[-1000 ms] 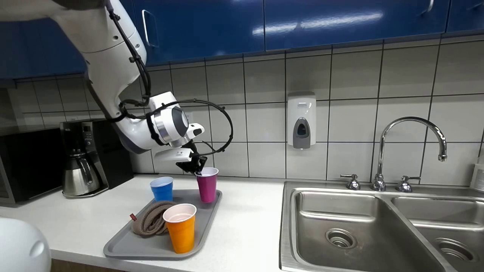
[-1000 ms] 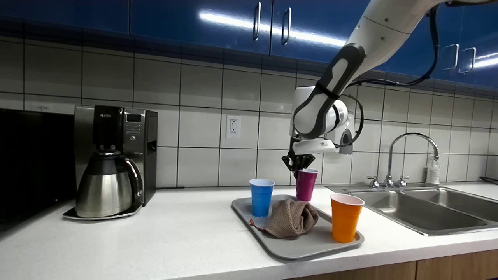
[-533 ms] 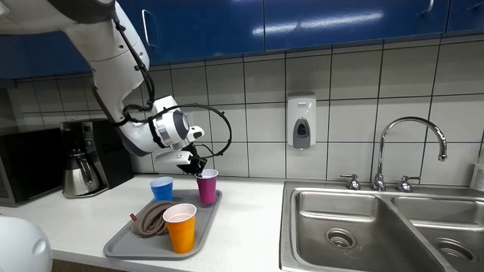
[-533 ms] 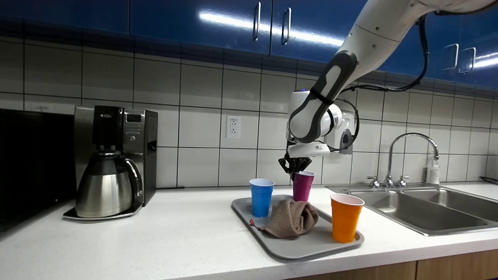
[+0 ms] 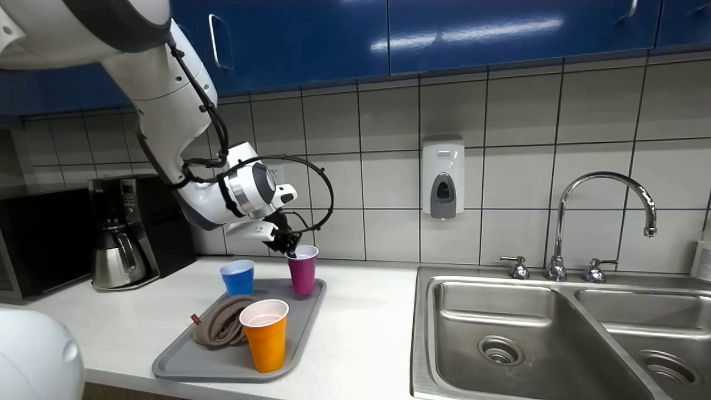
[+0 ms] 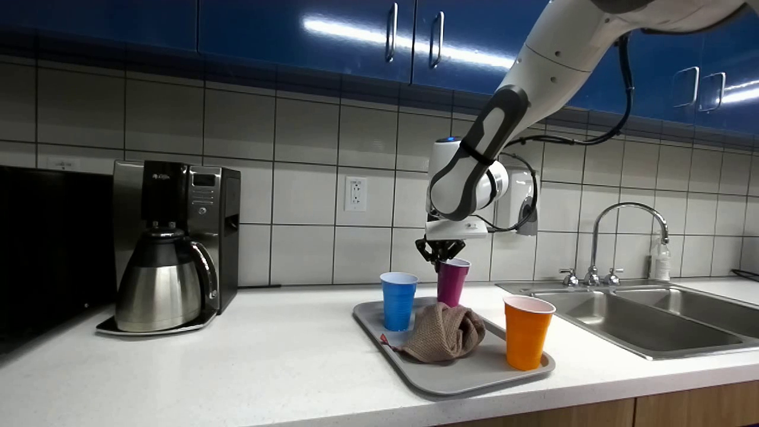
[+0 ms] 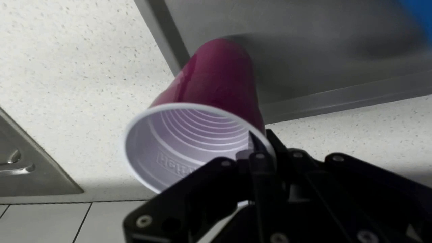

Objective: Pick up the orange cup and put it on the gray tray, pick up the mauve cup and put it on the gray tray

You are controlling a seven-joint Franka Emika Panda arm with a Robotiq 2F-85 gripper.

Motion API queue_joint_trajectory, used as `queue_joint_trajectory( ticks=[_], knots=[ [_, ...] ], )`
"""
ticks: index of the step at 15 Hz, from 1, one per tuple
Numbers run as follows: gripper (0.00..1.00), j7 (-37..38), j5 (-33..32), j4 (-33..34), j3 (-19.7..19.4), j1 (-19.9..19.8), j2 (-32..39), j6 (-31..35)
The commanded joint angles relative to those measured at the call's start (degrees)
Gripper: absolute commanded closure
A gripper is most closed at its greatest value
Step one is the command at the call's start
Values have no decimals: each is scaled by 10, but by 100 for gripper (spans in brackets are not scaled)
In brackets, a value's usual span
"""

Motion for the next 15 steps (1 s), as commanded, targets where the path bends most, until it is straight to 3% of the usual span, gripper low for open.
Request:
queue_joint_trajectory(
  ticks=[1,7,8,9,15],
  knots=[
    [99,41,-15,31,-25,24,26,-8],
    [97,71,-12,51,-46,43,49,-15],
    [87,77,-15,53,-51,46,51,-19],
    [68,81,-15,55,-54,49,53,-20],
    [27,81,-7,57,-49,48,49,-40]
  ],
)
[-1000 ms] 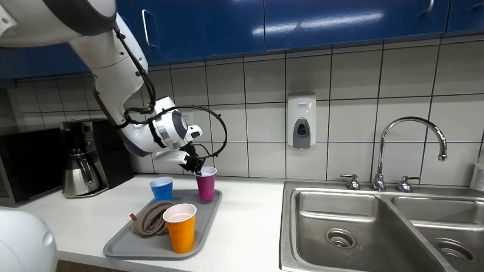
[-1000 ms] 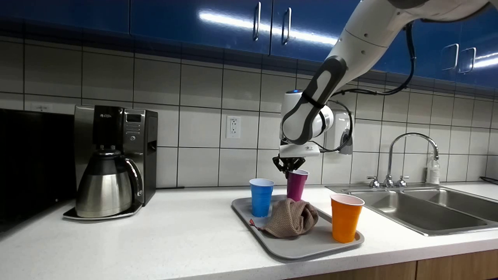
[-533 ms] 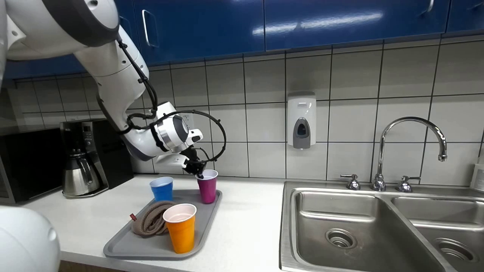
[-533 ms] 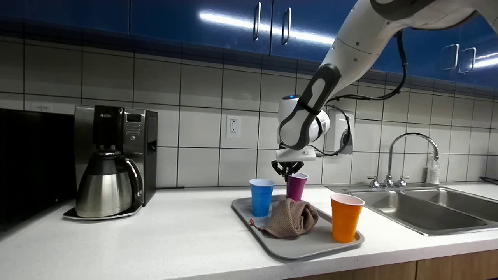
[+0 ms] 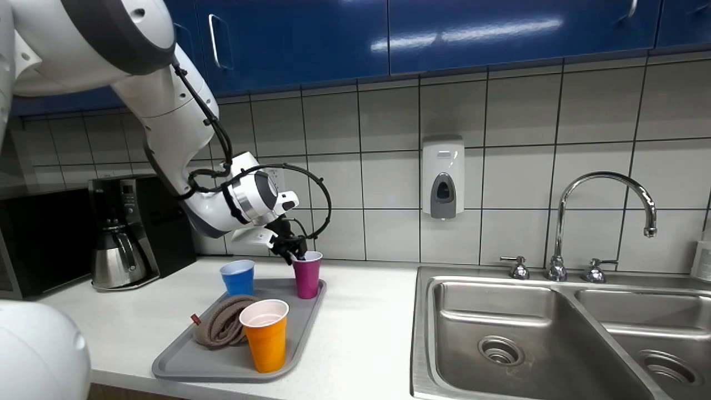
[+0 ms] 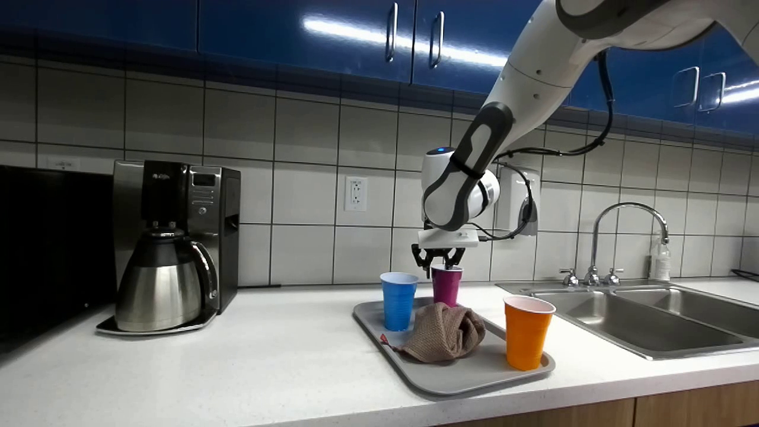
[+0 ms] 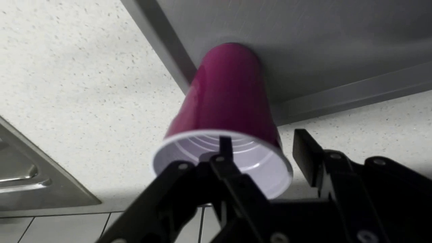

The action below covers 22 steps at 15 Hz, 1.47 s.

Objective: Pick up the orange cup and put it on the gray tray, pick up the mauve cup and put it on the gray tray

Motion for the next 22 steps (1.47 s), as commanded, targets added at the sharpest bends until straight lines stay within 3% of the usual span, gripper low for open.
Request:
queue_joint_trajectory(
  ticks=[1,3,4,17,22],
  knots=[
    [18,13,-6,13,-1,5,-4,-30],
    [3,11,-7,12,0,4,-7,-32],
    [0,10,-6,12,1,3,-9,-33],
    [0,-8,1,-16,26,-13,-77,-23],
    [0,4,-7,-1,27,-14,-61,-11]
  ],
)
